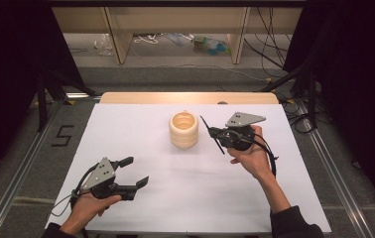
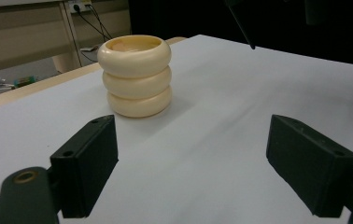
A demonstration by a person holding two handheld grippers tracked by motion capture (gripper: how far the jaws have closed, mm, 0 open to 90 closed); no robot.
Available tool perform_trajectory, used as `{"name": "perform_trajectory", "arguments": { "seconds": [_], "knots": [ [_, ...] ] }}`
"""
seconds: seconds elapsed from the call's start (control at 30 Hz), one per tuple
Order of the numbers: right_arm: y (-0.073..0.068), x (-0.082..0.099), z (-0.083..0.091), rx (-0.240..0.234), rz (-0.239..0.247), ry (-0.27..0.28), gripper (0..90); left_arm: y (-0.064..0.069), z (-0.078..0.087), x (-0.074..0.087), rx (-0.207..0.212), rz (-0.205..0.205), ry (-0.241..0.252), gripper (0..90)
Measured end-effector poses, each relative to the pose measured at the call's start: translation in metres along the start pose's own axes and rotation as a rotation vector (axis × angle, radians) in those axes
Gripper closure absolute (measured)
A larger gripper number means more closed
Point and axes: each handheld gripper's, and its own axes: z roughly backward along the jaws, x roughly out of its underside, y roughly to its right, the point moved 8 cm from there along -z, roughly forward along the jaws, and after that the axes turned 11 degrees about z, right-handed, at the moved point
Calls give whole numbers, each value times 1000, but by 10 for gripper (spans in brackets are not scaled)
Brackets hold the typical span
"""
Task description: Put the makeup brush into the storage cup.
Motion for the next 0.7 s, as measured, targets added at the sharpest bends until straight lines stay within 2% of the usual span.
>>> {"name": "perform_trajectory", "arguments": {
  "seconds": [0.17,0.33,0.37,0.4,0.43,0.7],
  "knots": [
    [4,-4,-3,8,-4,25,851,0,0,-1,4,-2,5,166],
    [6,-13,-9,13,-16,53,851,0,1,0,-3,13,4,166],
    [6,-16,-12,7,-22,63,851,0,1,-1,-2,1,3,166],
    [6,-17,-13,14,-20,70,851,0,0,-1,5,11,9,166],
    [7,-19,-14,17,-24,76,851,-1,1,0,-5,4,2,166],
    [14,-28,-25,28,-45,135,852,0,1,-1,-3,5,4,166]
  ]
}}
